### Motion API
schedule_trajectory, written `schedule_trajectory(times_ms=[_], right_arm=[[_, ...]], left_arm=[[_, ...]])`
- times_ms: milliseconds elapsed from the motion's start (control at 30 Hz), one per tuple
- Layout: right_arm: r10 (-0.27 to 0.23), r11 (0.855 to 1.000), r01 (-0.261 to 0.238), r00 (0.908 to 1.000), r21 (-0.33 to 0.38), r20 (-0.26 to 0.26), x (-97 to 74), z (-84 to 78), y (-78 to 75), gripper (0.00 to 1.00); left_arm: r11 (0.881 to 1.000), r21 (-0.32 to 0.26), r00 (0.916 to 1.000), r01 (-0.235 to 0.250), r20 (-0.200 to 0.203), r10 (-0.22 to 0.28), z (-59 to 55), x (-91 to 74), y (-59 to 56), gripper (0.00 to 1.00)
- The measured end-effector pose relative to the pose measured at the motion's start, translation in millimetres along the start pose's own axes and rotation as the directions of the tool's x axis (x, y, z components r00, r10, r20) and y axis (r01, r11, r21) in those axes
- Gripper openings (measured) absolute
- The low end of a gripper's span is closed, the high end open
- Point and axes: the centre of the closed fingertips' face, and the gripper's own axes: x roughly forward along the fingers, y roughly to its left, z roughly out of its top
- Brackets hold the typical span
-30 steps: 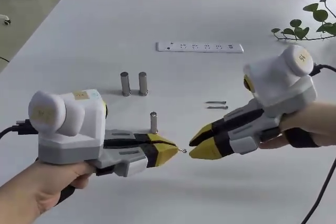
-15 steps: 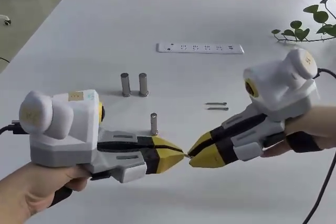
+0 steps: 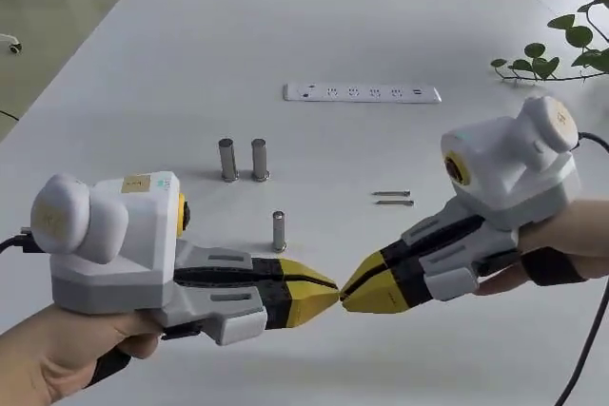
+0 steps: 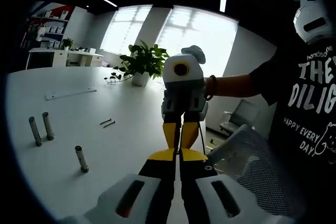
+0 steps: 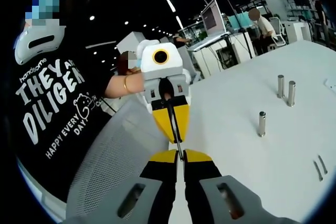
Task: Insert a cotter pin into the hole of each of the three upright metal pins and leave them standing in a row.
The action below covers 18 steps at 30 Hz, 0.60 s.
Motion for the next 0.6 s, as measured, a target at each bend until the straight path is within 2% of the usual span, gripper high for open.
schedule_trajectory(times_ms=[67, 133, 200, 267, 367, 433, 500, 600], right_arm=[[0.006, 1.000, -0.006, 1.0000, 0.016, 0.001, -0.3, 1.2, 0.3, 0.00], [-0.005, 0.999, 0.005, 1.0000, -0.047, -0.001, -0.4, 2.9, -1.4, 0.00], [-0.001, 0.999, 0.000, 0.9999, -0.045, -0.011, 0.4, 2.8, 1.5, 0.00], [-0.020, 0.997, 0.019, 0.9995, -0.070, -0.022, 1.0, 3.7, -1.4, 0.00], [-0.056, 0.992, 0.052, 0.9978, -0.113, -0.034, 0.6, 4.9, -8.6, 0.00], [-0.070, 0.991, 0.064, 0.9966, -0.117, -0.044, 0.6, 5.5, -12.3, 0.00], [-0.112, 0.986, 0.105, 0.9923, -0.133, -0.052, -0.6, 7.1, -21.1, 0.00], [-0.143, 0.979, 0.131, 0.9875, -0.155, -0.067, -1.9, 7.5, -28.1, 0.00]], left_arm=[[1.000, 0.002, 1.0000, 0.001, 0.004, -0.001, 0.4, -0.8, -0.2, 0.00], [1.000, 0.012, 1.0000, -0.007, 0.007, 0.007, 0.5, -1.2, 1.0, 0.00], [1.000, 0.022, 0.9998, -0.015, 0.009, 0.015, -0.1, -1.7, 2.6, 0.01], [0.999, 0.032, 0.9996, -0.027, 0.012, 0.027, -0.2, -2.0, 4.3, 0.02], [0.997, 0.035, 0.9978, -0.066, 0.006, 0.066, -0.8, -2.9, 10.8, 0.02], [0.995, 0.040, 0.9963, -0.086, 0.007, 0.086, -0.7, -3.6, 15.0, 0.03], [0.991, 0.042, 0.9921, -0.125, 0.012, 0.125, -0.3, -5.2, 22.5, 0.05], [0.985, 0.034, 0.9851, -0.172, 0.021, 0.171, 0.1, -7.6, 30.7, 0.09]])
